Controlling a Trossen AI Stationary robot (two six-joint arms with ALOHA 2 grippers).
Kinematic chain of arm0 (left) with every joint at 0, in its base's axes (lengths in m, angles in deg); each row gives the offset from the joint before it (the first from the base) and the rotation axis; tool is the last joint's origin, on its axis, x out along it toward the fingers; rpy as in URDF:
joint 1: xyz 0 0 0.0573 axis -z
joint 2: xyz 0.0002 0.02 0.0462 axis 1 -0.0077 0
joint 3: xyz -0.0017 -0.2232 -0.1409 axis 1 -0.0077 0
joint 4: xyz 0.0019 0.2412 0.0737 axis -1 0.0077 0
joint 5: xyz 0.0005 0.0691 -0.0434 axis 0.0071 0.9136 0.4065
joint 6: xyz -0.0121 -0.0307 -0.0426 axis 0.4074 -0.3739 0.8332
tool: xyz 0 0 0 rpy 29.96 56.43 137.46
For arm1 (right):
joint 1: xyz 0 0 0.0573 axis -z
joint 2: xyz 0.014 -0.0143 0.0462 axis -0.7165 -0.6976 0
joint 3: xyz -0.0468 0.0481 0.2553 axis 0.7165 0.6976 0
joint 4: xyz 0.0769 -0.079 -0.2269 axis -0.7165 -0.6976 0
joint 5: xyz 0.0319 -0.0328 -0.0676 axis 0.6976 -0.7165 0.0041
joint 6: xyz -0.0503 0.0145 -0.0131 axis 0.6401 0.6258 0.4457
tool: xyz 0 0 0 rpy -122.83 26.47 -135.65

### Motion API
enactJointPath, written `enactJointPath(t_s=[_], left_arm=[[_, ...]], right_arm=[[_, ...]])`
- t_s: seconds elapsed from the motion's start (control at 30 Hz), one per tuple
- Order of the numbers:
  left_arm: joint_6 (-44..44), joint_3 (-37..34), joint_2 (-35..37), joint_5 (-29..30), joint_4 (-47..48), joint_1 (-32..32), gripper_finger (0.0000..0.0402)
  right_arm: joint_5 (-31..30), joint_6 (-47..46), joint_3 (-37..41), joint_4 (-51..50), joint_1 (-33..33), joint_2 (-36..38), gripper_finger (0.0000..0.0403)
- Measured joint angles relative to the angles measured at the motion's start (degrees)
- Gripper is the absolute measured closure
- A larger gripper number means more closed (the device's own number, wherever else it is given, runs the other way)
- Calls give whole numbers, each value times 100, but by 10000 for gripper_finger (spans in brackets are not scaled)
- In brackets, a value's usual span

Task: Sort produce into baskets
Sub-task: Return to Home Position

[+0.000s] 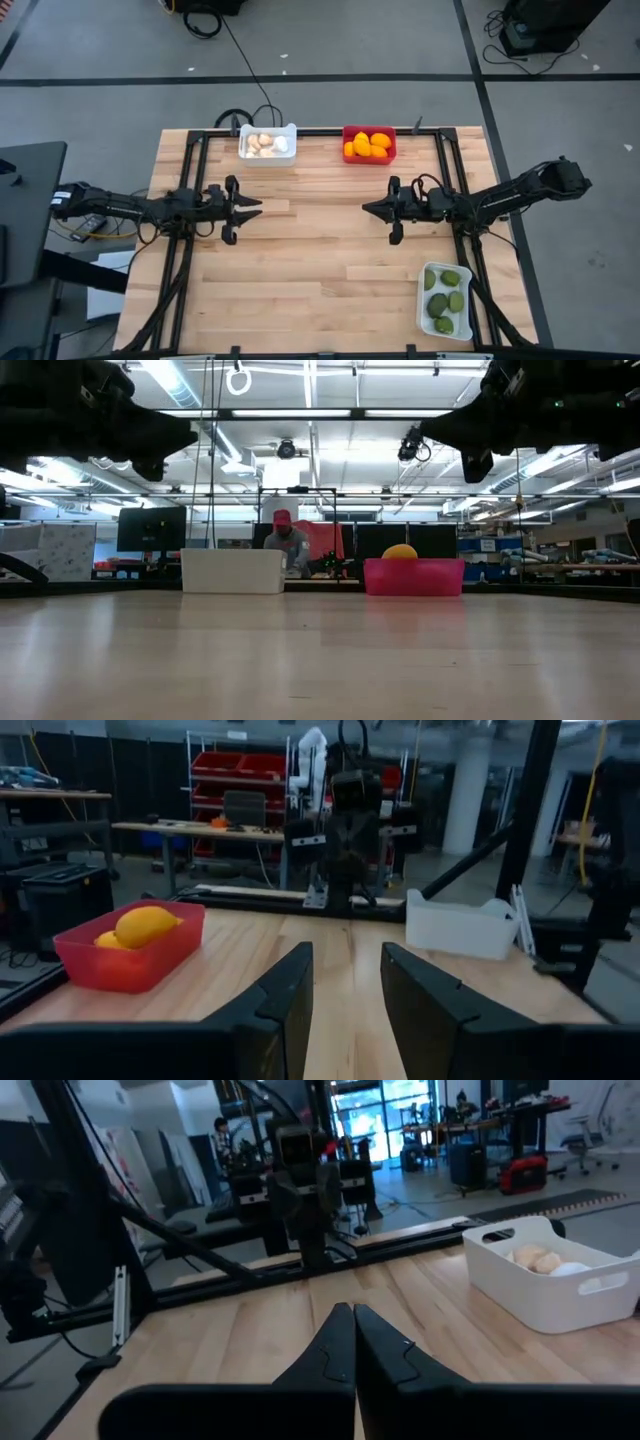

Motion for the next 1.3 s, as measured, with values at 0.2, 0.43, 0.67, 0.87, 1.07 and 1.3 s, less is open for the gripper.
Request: enactJointPath(t_s=[0.2, 0.43, 0.67, 0.87, 1.07, 1.3], left_arm=[[241, -203, 557, 50, 261, -2, 278], [255, -203, 1100, 50, 663, 0, 278], [257, -205, 1765, 52, 1354, 0, 278], [245, -205, 2248, 54, 1798, 0, 278], [129, -113, 2782, 73, 2621, 0, 278], [76, 173, 3098, 87, 3301, 0, 278]], right_arm=[[87, -18, 266, 365, 7, 0, 400], [189, -1, 429, 578, 7, 0, 399], [175, -37, 1159, 1788, 90, 0, 399], [193, -103, 1372, 2104, 114, -2, 399], [282, -100, 1383, 2094, 114, -4, 400], [481, 133, 1383, 2058, 114, 2, 400]])
